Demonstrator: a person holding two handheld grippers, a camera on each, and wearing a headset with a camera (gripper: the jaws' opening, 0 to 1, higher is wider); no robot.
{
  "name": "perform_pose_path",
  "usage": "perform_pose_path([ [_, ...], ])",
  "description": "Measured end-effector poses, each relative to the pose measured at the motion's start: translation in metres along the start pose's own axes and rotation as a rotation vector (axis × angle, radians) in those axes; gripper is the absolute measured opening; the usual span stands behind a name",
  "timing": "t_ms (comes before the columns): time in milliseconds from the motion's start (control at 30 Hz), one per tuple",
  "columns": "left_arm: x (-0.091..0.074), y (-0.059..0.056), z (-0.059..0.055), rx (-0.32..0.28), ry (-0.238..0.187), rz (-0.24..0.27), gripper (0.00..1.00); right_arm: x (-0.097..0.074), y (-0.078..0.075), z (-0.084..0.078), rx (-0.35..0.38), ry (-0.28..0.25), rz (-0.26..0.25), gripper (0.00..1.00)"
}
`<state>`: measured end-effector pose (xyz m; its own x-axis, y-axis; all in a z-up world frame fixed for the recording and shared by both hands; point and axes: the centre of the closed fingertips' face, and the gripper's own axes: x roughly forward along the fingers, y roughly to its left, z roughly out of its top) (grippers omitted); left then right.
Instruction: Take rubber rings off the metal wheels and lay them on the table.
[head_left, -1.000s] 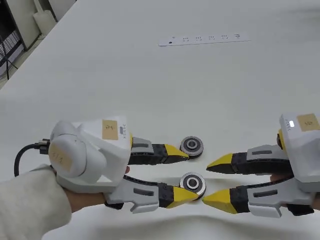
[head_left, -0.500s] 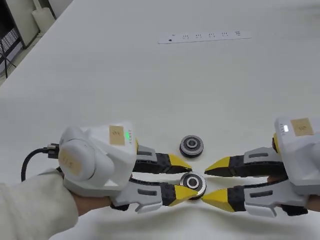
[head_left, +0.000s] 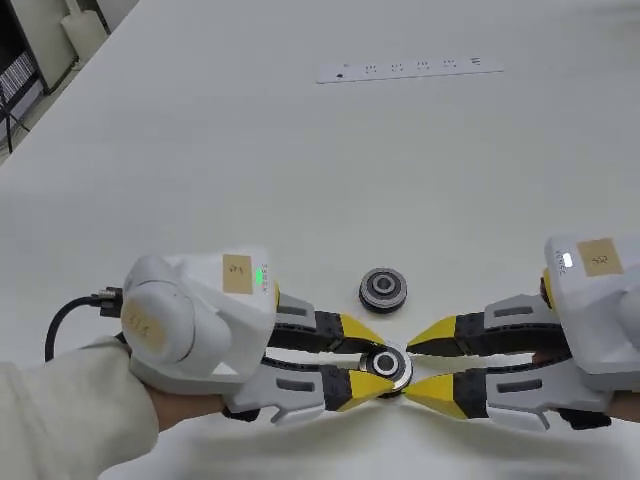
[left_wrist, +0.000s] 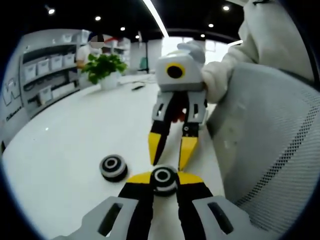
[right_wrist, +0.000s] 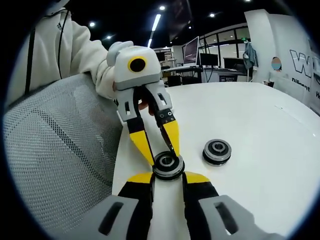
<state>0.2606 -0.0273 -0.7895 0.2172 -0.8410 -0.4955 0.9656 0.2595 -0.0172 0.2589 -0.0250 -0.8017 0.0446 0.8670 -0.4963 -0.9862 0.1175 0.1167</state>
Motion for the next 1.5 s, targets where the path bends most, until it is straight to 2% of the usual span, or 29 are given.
perform_pose_path([
  [200, -0.0012, 0.0023, -0.0011, -0.017, -0.001, -0.007, 0.15, 0.0001, 0.0001, -0.0013, -0.005, 0.006, 0.002, 0.19],
  [433, -0.001, 0.0022, -0.001, 0.007, -0.003, -0.014, 0.14, 0.0003, -0.0008, -0.0023, -0.009, 0.009, -0.001, 0.18],
  [567, -0.0003, 0.001, -0.0007, 0.044, 0.0, -0.015, 0.14, 0.0012, -0.0005, -0.0022, -0.015, 0.011, -0.002, 0.17],
  [700, 0.0001, 0.0007, -0.0001, 0.049, 0.001, -0.012, 0.14, 0.0012, 0.0002, -0.0022, -0.028, 0.012, 0.0, 0.16],
  [767, 0.0001, 0.0007, -0.0003, 0.056, 0.002, -0.011, 0.14, 0.0009, 0.0014, -0.002, -0.059, 0.013, 0.002, 0.15],
  [1100, 0.0002, 0.001, -0.0009, 0.061, 0.0, -0.008, 0.14, -0.0004, 0.0007, -0.0031, -0.075, 0.026, -0.004, 0.11],
  [1200, -0.0002, 0.0017, -0.0017, 0.065, -0.001, -0.009, 0.14, -0.0002, 0.0006, -0.003, -0.098, 0.027, -0.005, 0.12],
  [1267, -0.0003, 0.002, -0.002, 0.064, -0.003, -0.008, 0.14, 0.0006, -0.0012, 0.0005, -0.102, 0.002, -0.017, 0.2],
  [1333, -0.0001, 0.0017, -0.0016, 0.064, -0.004, -0.007, 0.14, 0.0017, -0.0023, -0.0003, -0.104, 0.005, -0.018, 0.25],
  [1400, -0.0002, 0.0018, -0.0017, 0.064, -0.004, -0.008, 0.14, 0.0028, -0.0027, -0.0007, -0.11, 0.006, -0.015, 0.22],
  [1500, -0.0004, 0.0023, -0.0022, 0.064, -0.004, -0.008, 0.14, 0.0052, -0.003, -0.0001, -0.111, 0.0, -0.014, 0.25],
])
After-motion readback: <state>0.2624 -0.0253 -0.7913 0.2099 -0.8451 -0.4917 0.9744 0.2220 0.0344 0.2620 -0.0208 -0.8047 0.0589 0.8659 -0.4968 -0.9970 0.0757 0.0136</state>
